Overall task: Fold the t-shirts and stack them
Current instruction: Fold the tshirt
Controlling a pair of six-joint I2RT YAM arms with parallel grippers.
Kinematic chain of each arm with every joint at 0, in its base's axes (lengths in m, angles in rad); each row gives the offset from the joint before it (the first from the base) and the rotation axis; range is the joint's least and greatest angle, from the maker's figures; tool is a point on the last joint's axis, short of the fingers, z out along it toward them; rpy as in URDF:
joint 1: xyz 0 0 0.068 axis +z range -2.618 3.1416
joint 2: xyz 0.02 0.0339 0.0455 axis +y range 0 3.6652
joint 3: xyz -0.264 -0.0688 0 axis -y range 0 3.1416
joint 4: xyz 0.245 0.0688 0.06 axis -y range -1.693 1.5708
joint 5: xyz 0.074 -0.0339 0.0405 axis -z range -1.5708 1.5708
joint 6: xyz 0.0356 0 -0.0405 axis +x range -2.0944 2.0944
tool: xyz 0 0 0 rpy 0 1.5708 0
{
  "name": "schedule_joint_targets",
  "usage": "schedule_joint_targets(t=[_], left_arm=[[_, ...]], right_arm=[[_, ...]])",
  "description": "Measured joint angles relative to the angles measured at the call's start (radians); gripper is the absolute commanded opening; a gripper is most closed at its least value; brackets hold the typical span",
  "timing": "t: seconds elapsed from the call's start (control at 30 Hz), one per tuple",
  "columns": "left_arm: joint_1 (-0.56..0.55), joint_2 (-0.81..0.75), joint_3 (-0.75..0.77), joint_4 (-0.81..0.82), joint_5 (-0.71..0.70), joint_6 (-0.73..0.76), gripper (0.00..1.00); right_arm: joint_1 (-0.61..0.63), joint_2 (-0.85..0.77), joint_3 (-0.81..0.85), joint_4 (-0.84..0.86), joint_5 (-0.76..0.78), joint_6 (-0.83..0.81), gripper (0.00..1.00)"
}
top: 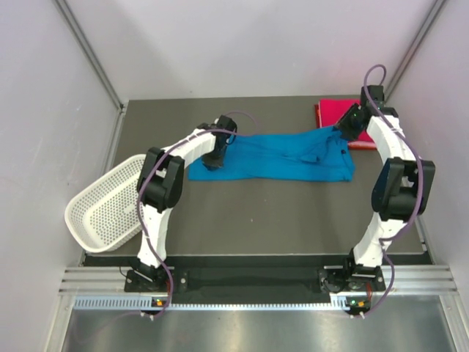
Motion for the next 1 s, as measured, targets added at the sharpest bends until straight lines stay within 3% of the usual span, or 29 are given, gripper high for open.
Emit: schedule_joint_targets(t=[0.1,0.37,0.63,1.0], left_arm=[[-0.003,-0.020,-0.022,-0.005,0.020,-0.002,0.18],[-0.022,-0.179,-0.169,0.021,0.128,-0.003,0.27],[-0.037,-0.217,-0.306,0.065,0.154,-0.055,0.32],[-0.037,-0.211,-0.311,0.096,-0.002,-0.074,0.41]], right_arm=[[-0.001,-0.079,-0.037,-0.058,0.057,0.014,0.40],[-0.023,-0.314,-0.333,-0.106,0.107,0.074,0.40],[-0.027,-0.329,-0.522,-0.079,0.108,0.115,0.39],[-0.039,-0.309,-0.574,0.059,0.139,0.113,0.40]])
